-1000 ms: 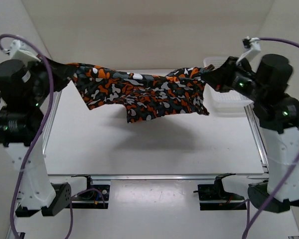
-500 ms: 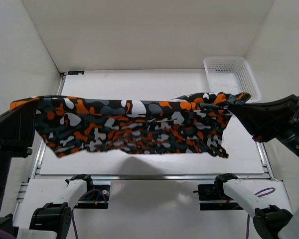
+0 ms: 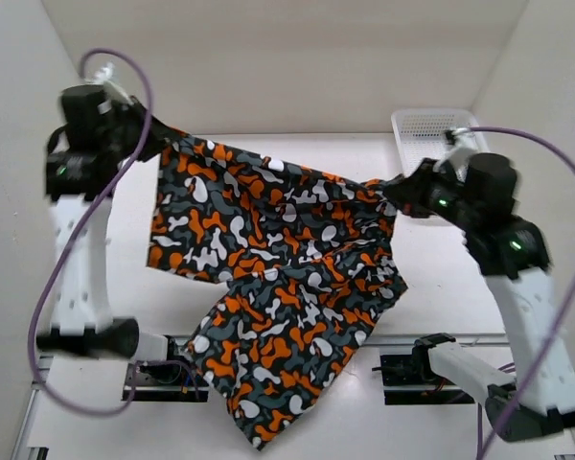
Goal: Fold and stack the shorts
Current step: Flatten the shorts out, then fold the shorts
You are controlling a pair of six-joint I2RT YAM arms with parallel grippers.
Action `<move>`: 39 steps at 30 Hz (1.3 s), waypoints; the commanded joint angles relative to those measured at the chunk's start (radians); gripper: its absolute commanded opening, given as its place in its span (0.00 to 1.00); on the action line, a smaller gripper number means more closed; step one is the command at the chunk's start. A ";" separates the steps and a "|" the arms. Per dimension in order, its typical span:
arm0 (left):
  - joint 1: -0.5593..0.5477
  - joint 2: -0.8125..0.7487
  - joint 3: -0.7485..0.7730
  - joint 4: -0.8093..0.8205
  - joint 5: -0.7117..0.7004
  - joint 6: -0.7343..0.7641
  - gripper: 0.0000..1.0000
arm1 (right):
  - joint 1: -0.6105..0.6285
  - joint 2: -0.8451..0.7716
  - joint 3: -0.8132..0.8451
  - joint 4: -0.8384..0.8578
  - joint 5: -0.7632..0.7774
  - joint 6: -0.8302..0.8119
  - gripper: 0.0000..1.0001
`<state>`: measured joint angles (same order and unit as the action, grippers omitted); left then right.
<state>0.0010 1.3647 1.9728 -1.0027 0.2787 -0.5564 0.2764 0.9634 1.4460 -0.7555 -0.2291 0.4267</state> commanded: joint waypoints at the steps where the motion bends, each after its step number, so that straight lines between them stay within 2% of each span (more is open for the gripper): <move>1: 0.021 0.103 -0.014 0.053 -0.110 0.079 0.10 | -0.011 0.092 -0.122 0.073 0.142 -0.060 0.01; 6: 0.030 0.331 0.092 0.053 -0.147 0.099 0.10 | -0.031 0.334 -0.191 0.243 0.185 -0.036 0.01; 11: 0.039 0.606 0.345 -0.017 -0.179 0.119 0.10 | -0.063 0.637 -0.026 0.271 0.129 -0.014 0.01; 12: 0.048 0.641 0.448 -0.036 -0.191 0.119 0.10 | -0.072 0.676 0.006 0.271 0.108 -0.003 0.01; 15: 0.057 0.741 0.605 -0.062 -0.191 0.119 0.10 | -0.072 0.791 0.121 0.271 0.079 0.027 0.01; 19: 0.057 0.745 0.634 -0.062 -0.159 0.110 0.10 | -0.072 0.848 0.189 0.271 0.051 0.049 0.01; 24: 0.036 0.564 0.444 -0.096 -0.199 0.110 0.10 | -0.081 0.821 0.154 0.251 0.019 0.058 0.01; 27: 0.002 0.371 0.234 -0.129 -0.223 0.099 0.10 | -0.082 0.759 0.099 0.251 -0.004 0.058 0.01; 28: -0.009 0.262 0.099 -0.129 -0.223 0.072 0.10 | -0.082 0.729 0.059 0.240 -0.004 0.058 0.01; 30: -0.022 0.142 -0.059 -0.136 -0.205 0.038 0.10 | -0.091 0.698 0.021 0.216 -0.004 0.058 0.01; 31: -0.048 0.019 -0.221 -0.136 -0.193 0.020 0.10 | -0.091 0.663 -0.025 0.206 -0.004 0.058 0.01; 35: -0.107 -0.244 -0.530 -0.106 -0.171 -0.107 0.10 | -0.114 0.563 -0.154 0.206 0.005 0.049 0.01; 39: -0.206 -0.419 -0.738 -0.106 -0.171 -0.212 0.10 | -0.147 0.477 -0.262 0.206 0.005 0.040 0.01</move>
<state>-0.1669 1.0012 1.3437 -1.1107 0.1528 -0.6666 0.1734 1.4933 1.2396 -0.5323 -0.2760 0.4953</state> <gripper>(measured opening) 0.129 0.013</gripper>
